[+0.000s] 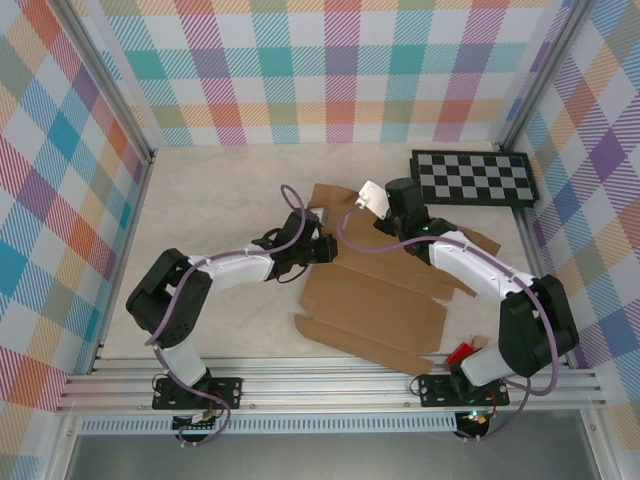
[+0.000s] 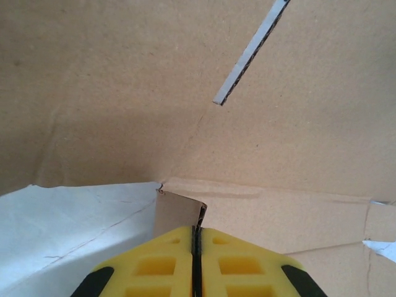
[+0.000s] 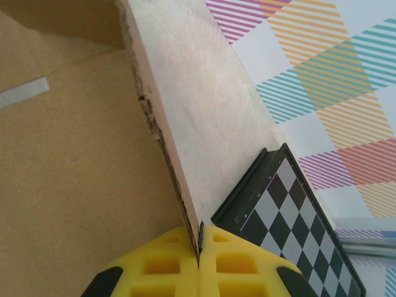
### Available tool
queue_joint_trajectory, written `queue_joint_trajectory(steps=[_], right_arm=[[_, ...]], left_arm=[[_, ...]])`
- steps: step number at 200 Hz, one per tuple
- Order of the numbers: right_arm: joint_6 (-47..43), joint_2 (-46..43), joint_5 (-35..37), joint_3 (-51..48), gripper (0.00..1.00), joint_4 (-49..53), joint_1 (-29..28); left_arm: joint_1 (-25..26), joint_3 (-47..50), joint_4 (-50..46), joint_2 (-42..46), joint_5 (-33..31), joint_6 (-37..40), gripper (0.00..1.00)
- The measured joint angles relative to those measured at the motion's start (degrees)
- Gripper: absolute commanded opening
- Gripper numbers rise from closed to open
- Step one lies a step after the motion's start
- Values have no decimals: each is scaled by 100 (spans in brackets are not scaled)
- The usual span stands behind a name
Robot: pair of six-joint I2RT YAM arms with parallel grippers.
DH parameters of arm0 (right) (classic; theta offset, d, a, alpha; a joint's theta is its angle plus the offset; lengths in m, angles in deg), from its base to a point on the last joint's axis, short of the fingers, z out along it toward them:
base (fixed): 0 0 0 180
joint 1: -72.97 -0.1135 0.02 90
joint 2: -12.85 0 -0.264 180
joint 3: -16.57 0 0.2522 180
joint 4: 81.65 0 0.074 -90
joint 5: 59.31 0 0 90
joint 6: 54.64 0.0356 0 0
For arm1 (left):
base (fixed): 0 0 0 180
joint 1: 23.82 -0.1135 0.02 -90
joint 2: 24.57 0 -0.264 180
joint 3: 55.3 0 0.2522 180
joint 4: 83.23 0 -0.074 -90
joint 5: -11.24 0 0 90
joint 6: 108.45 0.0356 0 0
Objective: Fold the paper box
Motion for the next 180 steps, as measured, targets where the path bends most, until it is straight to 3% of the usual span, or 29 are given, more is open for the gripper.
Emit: queue_joint_trajectory(steps=[55, 85, 118, 151, 180], right_arm=[[286, 0, 0, -11, 0, 28, -125], [291, 0, 0, -190, 0, -144, -157], [280, 0, 4, -337, 0, -258, -162], [166, 0, 46, -376, 0, -358, -160], [-13, 0, 44, -398, 0, -407, -157]], left_arm=[[341, -4, 291, -398, 2, -343, 26], [479, -4, 450, -496, 22, -531, 45], [481, -4, 514, -461, -2, -494, 56], [302, 98, 61, 256, -4, -221, 60], [-393, 129, -566, 1370, 42, 334, 62]])
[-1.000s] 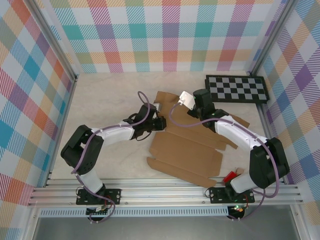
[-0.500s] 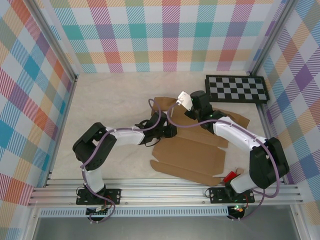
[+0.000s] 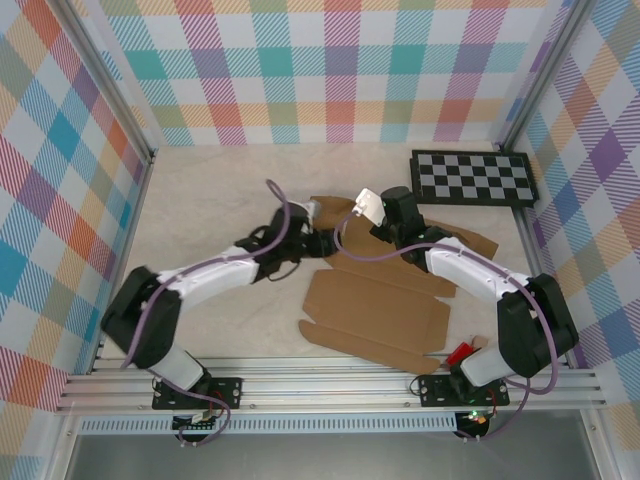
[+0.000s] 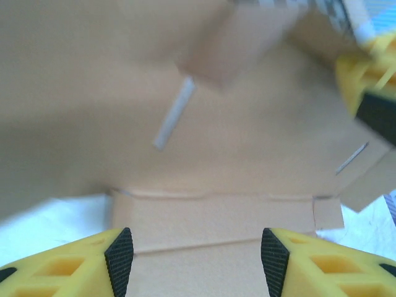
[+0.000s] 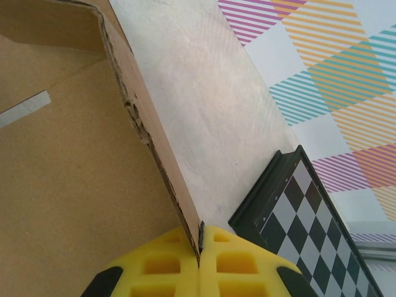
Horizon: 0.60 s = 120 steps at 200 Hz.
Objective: Fold the paper box
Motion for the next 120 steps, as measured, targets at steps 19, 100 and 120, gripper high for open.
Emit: queue_joint_trajectory(steps=[19, 100, 120], right_arm=[[-140, -13, -26, -24, 0, -39, 9], [-688, -166, -356, -92, 0, -125, 24], [-765, -219, -433, -92, 0, -122, 28]], left_arm=[[-494, 103, -286, 643, -92, 459, 73], [-1172, 234, -68, 297, 662, 2618, 70], [-1174, 79, 13, 66, 798, 2898, 66]])
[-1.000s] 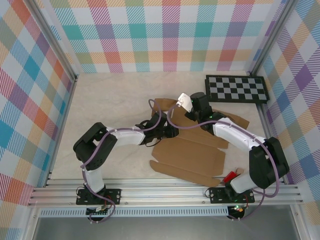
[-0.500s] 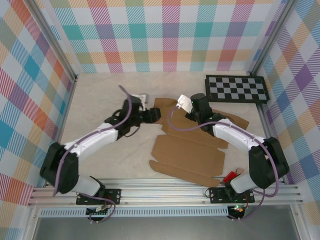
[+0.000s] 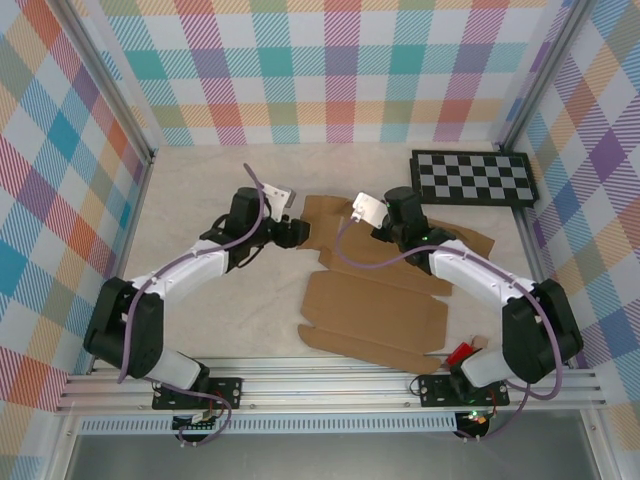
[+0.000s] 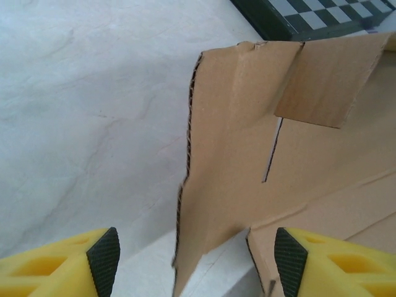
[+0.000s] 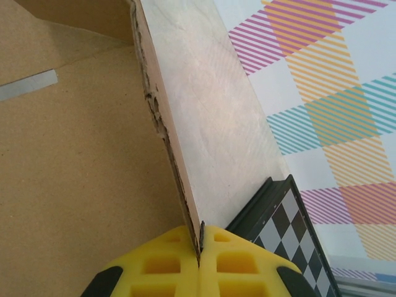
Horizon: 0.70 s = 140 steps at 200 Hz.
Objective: Fold the paper box
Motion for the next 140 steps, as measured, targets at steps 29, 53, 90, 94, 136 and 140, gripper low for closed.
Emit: queue_joint_trajectory(steps=[29, 53, 90, 94, 136, 140], right_arm=[[-70, -35, -125, 0, 0, 4, 7], [-151, -35, -203, 0, 0, 24, 7], [-358, -35, -308, 0, 23, 76, 46], [-385, -39, -345, 0, 24, 101, 66], [-544, -350, -1021, 11, 33, 673, 509], [-581, -382, -1086, 11, 34, 717, 560]], left_arm=[[4, -605, -125, -557, -4, 254, 47], [92, -815, -155, -719, -76, 369, 11], [457, -734, -26, -710, -608, 444, 0], [474, -688, 26, -706, -664, 446, 0], [516, -79, 380, -505, -1145, 612, 0], [516, -46, 396, -485, -1167, 627, 0]])
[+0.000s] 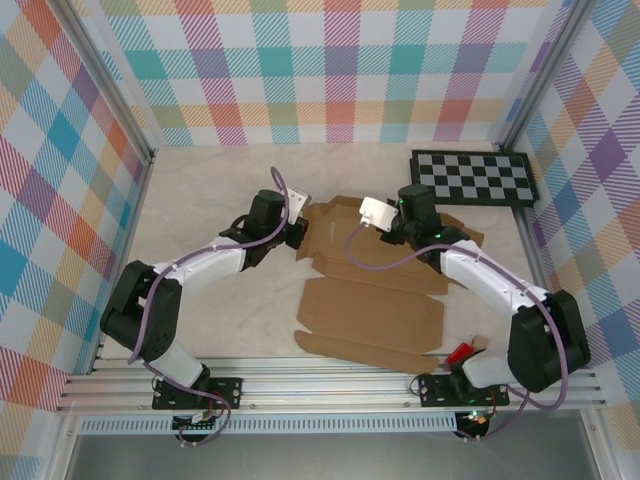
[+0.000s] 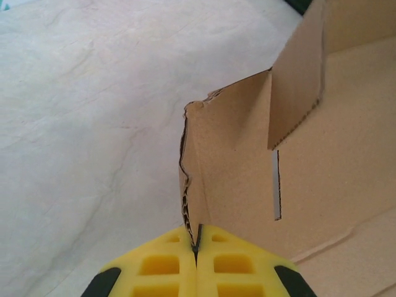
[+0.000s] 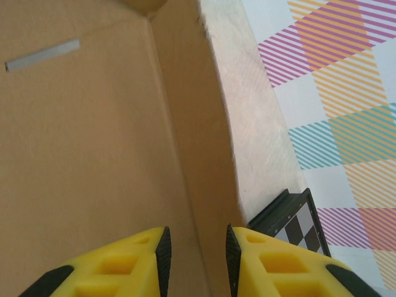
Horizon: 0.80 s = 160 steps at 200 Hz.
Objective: Fold the paper box
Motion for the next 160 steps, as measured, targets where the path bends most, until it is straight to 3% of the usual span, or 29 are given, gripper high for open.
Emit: queue_joint_trajectory(steps=[25, 42, 106, 160], right_arm=[[-136, -140, -435, 96, 37, 337, 396], [-170, -131, -833, 271, 45, 627, 640], [-754, 503, -2232, 1639, 46, 1714, 966], [-1086, 1231, -2448, 2122, 41, 2264, 997]], left_arm=[[2, 79, 129, 109, -20, 96, 0], [2, 79, 214, 136, -15, 111, 0], [2, 79, 258, 179, 9, 129, 0], [2, 79, 260, 210, 87, 129, 0]])
